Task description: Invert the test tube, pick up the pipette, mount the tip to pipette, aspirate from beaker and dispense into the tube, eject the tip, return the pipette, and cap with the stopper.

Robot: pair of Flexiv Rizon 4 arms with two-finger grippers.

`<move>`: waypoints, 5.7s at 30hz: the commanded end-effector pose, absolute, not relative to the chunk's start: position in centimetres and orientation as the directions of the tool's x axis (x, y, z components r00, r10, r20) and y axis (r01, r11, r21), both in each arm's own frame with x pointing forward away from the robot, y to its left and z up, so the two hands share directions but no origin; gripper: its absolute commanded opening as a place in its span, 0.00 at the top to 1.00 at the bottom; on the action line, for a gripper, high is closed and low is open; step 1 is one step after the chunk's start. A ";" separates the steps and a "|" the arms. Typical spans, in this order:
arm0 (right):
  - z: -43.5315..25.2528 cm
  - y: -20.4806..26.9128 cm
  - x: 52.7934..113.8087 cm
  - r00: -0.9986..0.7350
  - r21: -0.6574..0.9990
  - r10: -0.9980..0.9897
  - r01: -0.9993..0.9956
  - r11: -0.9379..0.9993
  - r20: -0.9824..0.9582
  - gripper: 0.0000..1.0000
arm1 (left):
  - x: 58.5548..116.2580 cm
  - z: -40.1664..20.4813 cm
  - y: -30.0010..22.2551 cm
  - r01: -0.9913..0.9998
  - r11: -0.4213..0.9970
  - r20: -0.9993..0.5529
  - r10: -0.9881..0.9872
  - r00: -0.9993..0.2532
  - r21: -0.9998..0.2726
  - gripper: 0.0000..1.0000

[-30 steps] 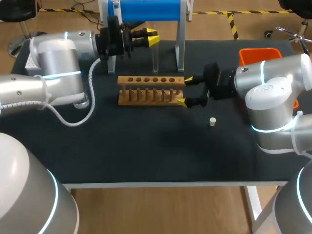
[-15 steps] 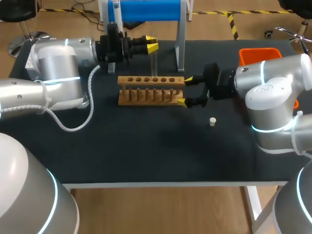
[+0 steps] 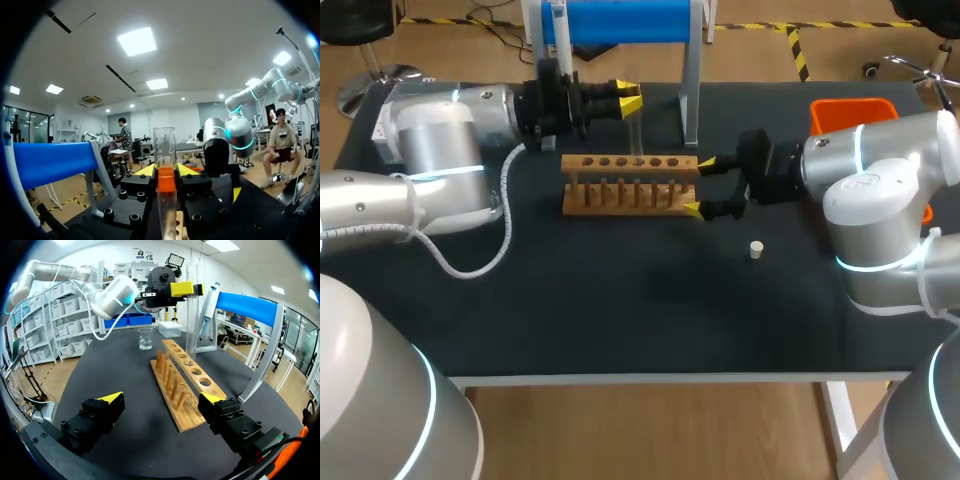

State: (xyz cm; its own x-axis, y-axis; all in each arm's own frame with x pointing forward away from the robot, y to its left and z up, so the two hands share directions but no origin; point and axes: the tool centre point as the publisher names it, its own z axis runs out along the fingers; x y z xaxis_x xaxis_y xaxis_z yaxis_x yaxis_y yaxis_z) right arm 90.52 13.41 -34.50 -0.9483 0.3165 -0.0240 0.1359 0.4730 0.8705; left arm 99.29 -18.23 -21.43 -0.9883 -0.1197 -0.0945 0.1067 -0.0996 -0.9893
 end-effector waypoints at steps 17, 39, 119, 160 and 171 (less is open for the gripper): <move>-34.5 13.3 90.5 -0.949 0.871 0.315 0.135 0.472 -0.024 0.00 | 98.9 -21.9 -18.4 0.038 0.073 -0.044 -0.084 -0.996 -0.997 1.00; -34.5 13.3 90.5 -0.949 0.871 0.315 0.135 0.472 -0.024 0.00 | 98.8 -22.8 -18.1 -0.007 0.213 -0.011 -0.080 -0.997 -0.977 1.00; -34.5 13.3 90.5 -0.949 0.871 0.315 0.135 0.472 -0.024 0.00 | 99.8 -26.7 -18.1 -0.021 0.180 -0.005 -0.145 -0.989 -0.983 1.00; -34.5 13.3 90.5 -0.949 0.871 0.315 0.135 0.472 -0.024 0.00 | 99.6 -28.0 -18.5 0.007 0.232 -0.037 -0.124 -0.992 -0.973 1.00; -34.5 13.3 90.5 -0.949 0.871 0.315 0.135 0.472 -0.024 0.00 | 99.4 -28.3 -18.7 0.010 0.232 -0.040 -0.124 -0.991 -0.973 1.00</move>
